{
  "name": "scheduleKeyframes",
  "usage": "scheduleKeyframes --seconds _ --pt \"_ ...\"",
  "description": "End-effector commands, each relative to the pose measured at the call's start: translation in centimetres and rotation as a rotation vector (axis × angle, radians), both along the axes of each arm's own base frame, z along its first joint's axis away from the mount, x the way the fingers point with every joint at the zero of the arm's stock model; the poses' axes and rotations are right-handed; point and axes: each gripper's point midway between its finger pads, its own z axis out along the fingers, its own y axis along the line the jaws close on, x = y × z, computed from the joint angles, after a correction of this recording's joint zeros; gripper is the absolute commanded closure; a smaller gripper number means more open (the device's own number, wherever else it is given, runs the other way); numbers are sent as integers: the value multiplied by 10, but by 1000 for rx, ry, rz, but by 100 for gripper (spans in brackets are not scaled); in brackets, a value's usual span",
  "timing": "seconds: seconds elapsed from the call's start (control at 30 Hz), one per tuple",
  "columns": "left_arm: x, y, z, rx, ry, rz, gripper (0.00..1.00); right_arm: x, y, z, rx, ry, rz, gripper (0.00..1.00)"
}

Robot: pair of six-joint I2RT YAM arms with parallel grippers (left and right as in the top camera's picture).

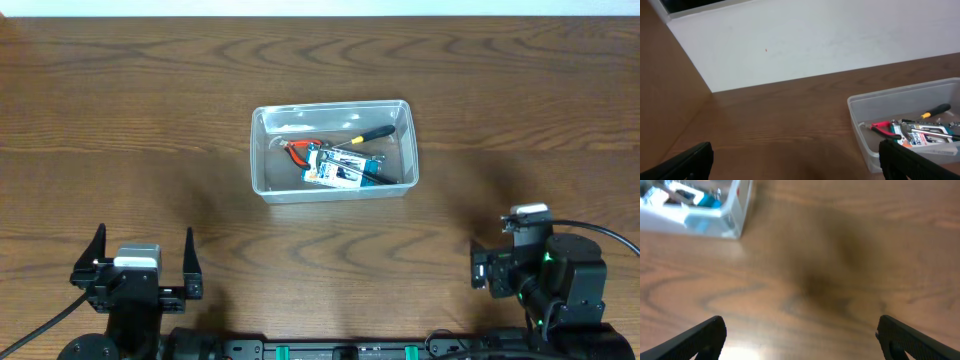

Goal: Pack container

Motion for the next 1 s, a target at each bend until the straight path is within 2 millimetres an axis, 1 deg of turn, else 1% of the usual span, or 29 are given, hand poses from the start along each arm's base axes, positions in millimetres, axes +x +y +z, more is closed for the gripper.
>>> scheduleKeyframes --seconds 0.0,0.13,0.3,0.6,0.67,0.7,0.73,0.83,0.9,0.97 --pt "0 3 -1 10 3 15 2 -6 2 -7 -2 33 18 1" --pt "-1 3 -7 14 25 14 2 -13 2 -13 -3 68 18 1" --pt "-4 3 -19 24 75 14 2 -13 2 -12 -3 61 18 1" --pt "-18 6 -57 54 241 13 2 -14 2 -8 -2 35 17 1" --pt "-22 7 -67 62 285 13 2 -16 0 -1 -11 -9 12 1" --pt "-25 7 -71 66 304 13 2 -16 -8 4 -46 -47 -17 1" --pt "-26 7 -74 68 318 13 2 -17 -11 10 -58 -87 -31 1" --pt "-33 9 -85 78 371 13 2 -20 -9 23 -49 -204 -21 1" --pt "-36 9 -90 83 395 12 2 -16 -8 27 -42 -283 -19 1" --pt "-39 10 -95 87 417 12 2 -9 -6 23 -30 -343 -10 1"
